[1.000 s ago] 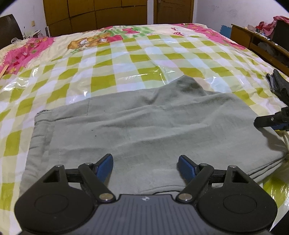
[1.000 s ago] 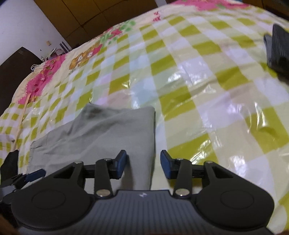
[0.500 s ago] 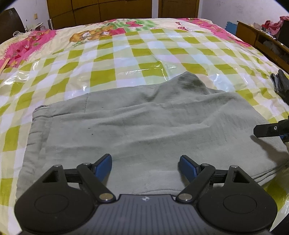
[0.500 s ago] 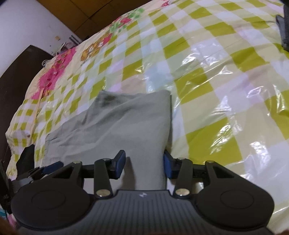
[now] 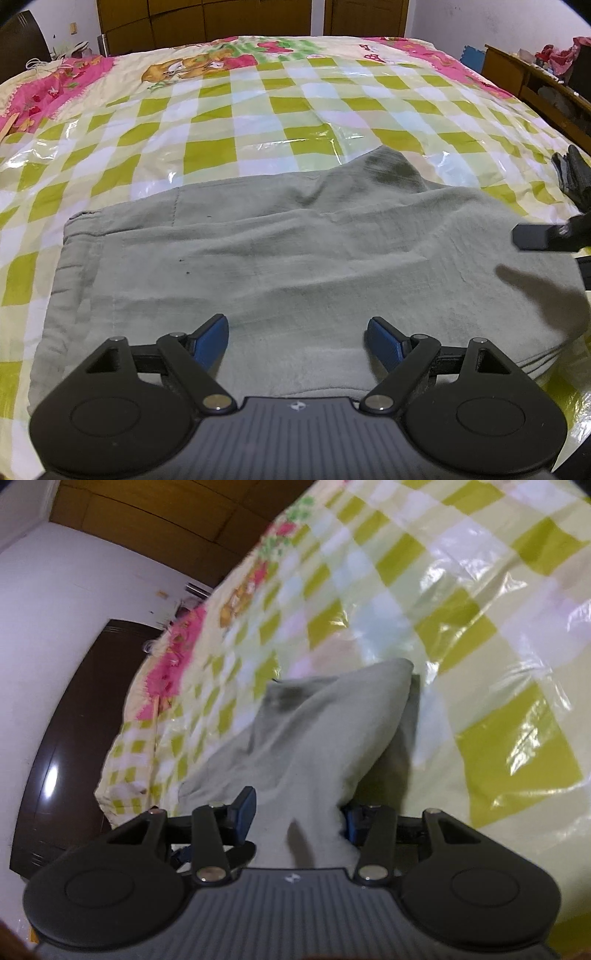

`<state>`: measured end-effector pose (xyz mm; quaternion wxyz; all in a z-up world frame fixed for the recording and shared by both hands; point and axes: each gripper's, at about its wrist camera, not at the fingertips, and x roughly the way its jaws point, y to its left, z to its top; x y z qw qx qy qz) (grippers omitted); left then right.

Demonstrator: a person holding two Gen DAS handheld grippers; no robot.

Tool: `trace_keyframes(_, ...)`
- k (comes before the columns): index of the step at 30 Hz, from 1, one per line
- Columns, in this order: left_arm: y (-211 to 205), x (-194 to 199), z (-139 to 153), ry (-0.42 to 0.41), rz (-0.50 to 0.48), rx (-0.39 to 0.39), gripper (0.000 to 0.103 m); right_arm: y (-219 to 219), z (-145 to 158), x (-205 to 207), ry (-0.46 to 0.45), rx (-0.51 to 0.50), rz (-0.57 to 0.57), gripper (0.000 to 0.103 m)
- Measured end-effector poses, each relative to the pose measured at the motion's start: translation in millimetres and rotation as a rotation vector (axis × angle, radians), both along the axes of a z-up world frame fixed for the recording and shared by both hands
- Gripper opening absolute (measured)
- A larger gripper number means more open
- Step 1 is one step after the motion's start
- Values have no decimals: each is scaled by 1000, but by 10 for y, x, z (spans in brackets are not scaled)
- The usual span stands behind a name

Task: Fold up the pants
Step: 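Grasp the trouser edge with the right tool, then lift the trouser edge with the right tool and fold it over the stack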

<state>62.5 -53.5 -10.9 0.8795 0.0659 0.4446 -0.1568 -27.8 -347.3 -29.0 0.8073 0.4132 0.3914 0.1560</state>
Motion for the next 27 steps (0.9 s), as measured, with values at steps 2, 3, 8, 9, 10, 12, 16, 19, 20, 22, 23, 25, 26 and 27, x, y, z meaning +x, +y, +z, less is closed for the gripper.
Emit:
trace_keyframes(2,-18,0,-4,0,-3,8,94,-24,-67,46,21,-38,-8,47)
trace_keyframes(3,-21,-1,-6,1,-4,9,94,-42,-113,67,27,-22,-14,47)
trace_keyframes(8,-25,6,-10,3,-8,13,94,-50,-241,143,-24,89,-14,47)
trace_keyframes(9,-24,4,-9,5,-12,15,94,-20,-277,197,-5,84,-4,47)
trace_keyframes(10,-20,2,-8,6,-14,16,94,1,-266,219,-7,86,1,47)
trace_keyframes(12,-20,8,-6,9,-16,15,94,-10,-202,211,-43,125,11,47)
trace_keyframes(16,-37,22,-4,12,-21,23,94,-159,-219,181,-66,178,-29,46)
trace_keyframes(19,-30,13,-6,14,-28,20,94,-235,-276,143,-27,130,-50,36)
trace_keyframes(20,-35,19,-18,13,-29,20,95,-273,-260,108,-36,139,-48,36)
trace_keyframes(22,-43,22,-29,9,-34,22,96,-285,-247,115,-36,126,-21,36)
trace_keyframes(23,-45,17,-25,6,-34,22,96,-273,-257,134,-38,136,-10,36)
trace_keyframes(25,-33,-1,2,-4,-37,18,96,-250,-339,186,-20,201,0,25)
trace_keyframes(26,-18,-19,32,-21,-40,14,96,-223,-365,198,-11,222,-2,15)
trace_keyframes(27,12,-39,71,-43,-40,10,96,-211,-367,193,4,216,-5,6)
